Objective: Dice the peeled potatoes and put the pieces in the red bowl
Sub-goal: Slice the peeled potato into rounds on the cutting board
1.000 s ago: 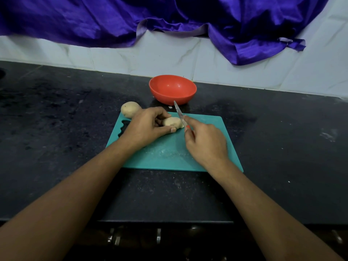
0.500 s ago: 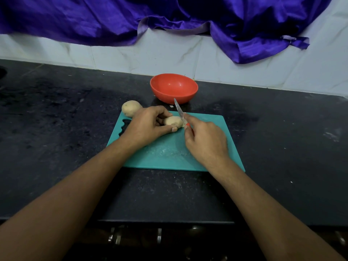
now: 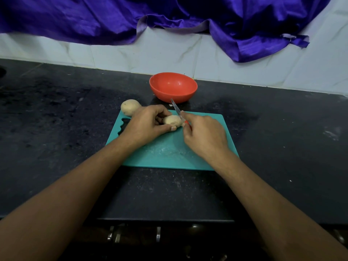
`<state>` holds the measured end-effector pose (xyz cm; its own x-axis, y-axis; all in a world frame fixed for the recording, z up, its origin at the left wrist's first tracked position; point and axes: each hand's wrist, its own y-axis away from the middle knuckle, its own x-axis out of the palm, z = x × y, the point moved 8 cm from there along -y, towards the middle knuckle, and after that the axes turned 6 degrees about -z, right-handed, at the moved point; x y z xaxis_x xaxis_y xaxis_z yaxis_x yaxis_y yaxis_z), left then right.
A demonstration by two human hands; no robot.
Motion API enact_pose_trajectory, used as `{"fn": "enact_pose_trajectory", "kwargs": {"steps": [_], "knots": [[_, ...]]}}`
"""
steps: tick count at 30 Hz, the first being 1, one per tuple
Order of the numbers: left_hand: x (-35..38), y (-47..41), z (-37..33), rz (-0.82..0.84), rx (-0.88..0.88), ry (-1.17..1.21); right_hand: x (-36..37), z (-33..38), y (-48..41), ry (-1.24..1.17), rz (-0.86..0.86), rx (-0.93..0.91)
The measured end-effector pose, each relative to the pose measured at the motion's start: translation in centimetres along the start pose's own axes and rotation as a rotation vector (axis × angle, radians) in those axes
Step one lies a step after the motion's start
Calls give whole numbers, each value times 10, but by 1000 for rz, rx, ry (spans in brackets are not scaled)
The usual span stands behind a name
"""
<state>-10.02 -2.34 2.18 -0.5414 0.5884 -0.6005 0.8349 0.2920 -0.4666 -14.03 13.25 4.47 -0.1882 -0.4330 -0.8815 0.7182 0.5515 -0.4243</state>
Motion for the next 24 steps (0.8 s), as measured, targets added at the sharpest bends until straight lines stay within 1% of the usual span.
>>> {"fn": "enact_pose_trajectory", "kwargs": {"steps": [10,17,21,24], "knots": [[0,0,0,6,-11,8,0,4,13,100,31,-52],[0,0,-1,8,-25,12,-1,7,18,189,124,-85],[-1,1,0,8,-34,16,-1,5,19,173,135,-87],[0,1,2,12,-47,24,-2,-8,21,90,143,-16]]}}
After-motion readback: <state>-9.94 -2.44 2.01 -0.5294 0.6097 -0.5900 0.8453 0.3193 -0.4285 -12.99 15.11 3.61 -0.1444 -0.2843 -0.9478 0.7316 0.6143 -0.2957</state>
